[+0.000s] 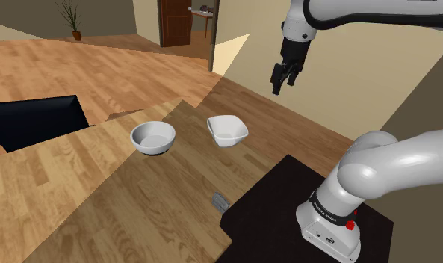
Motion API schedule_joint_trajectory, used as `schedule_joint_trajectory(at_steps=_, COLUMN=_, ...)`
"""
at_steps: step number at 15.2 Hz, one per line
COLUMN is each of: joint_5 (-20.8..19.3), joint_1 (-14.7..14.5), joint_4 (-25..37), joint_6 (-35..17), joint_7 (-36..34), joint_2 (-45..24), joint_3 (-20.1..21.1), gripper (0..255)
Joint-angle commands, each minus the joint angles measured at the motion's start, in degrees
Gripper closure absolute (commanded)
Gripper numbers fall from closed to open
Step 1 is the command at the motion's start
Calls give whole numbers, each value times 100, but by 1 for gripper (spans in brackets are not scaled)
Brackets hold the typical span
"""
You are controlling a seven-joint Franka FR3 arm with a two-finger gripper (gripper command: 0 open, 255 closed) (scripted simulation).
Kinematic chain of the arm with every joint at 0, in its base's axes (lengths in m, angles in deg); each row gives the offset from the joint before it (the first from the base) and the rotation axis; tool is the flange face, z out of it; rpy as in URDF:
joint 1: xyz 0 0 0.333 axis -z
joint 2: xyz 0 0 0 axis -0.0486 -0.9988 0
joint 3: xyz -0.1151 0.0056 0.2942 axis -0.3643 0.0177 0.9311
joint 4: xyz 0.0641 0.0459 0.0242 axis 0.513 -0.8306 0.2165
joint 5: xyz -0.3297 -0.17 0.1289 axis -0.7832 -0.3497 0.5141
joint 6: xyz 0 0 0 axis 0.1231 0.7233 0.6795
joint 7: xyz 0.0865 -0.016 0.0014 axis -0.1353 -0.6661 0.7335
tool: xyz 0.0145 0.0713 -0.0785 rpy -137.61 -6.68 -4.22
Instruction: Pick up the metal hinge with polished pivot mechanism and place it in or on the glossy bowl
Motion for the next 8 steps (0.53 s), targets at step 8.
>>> schedule_joint_trajectory(at_steps=8, joint_5=315, joint_1=-257, joint_4=-1259, joint_6=-1134, joint_7=-525, joint_2=141, joint_3=391, gripper=0)
